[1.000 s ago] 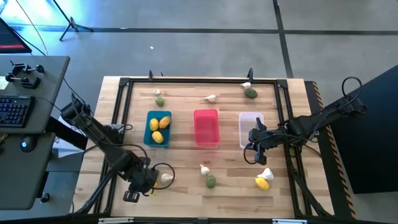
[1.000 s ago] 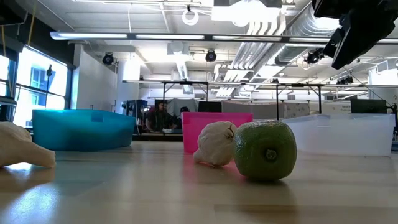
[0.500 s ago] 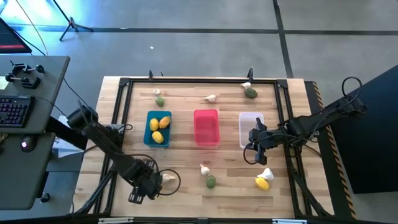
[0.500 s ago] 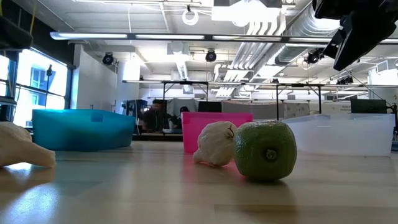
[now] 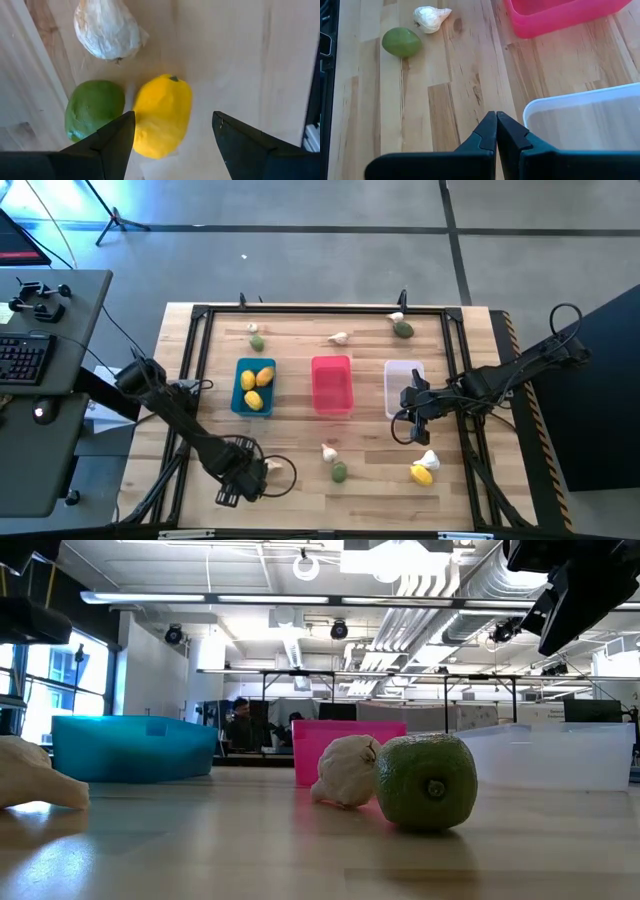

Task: Sort produce into baskets
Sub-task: Put the left yellow lemon into the blue bin

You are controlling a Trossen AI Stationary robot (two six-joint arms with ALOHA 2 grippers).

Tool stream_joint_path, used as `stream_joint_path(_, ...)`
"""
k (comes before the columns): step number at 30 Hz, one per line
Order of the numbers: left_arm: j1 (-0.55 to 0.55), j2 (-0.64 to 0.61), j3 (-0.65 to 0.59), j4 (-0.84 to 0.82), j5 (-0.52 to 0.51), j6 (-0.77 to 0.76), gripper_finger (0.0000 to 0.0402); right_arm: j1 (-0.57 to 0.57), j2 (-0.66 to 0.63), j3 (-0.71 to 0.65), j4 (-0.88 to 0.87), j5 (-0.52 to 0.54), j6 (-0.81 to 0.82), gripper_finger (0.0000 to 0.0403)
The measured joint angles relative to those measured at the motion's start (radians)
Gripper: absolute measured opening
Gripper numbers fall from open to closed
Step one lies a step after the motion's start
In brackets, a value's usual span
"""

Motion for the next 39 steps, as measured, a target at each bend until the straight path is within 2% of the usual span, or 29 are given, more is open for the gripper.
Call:
stream_joint_path(14, -0.001, 0.016, -0.073, 0.035, 0.010, -0.002, 0.0243, 0.000, 0.000, 0.000, -0.002, 0.000, -0.005, 0.0000)
stream_joint_path(17, -0.001, 0.016, -0.076, 0.033, 0.026, -0.006, 0.0220, 0.000, 0.000, 0.000, -0.006, 0.000, -0.005, 0.0000)
stream_joint_path(22, 0.000, -0.019, -0.072, 0.052, 0.076, -0.076, 0.0155, 0.000, 0.000, 0.000, -0.006, 0.000, -0.005, 0.0000)
stream_joint_path(26, 0.010, -0.106, -0.045, 0.049, 0.078, -0.197, 0.0116, 0.000, 0.000, 0.000, -0.006, 0.000, -0.005, 0.0000)
stream_joint_path(30, 0.060, -0.245, -0.038, 0.014, 0.075, -0.418, 0.0115, 0.000, 0.000, 0.000, -0.006, 0.000, -0.006, 0.0000)
stream_joint_path(37, 0.273, -0.420, -0.039, -0.153, -0.018, -0.846, 0.0115, 0.000, 0.000, 0.000, -0.005, 0.001, -0.005, 0.0000)
stream_joint_path(39, 0.357, -0.439, -0.039, -0.176, -0.069, -0.890, 0.0115, 0.000, 0.000, 0.000, -0.005, 0.001, -0.005, 0.0000)
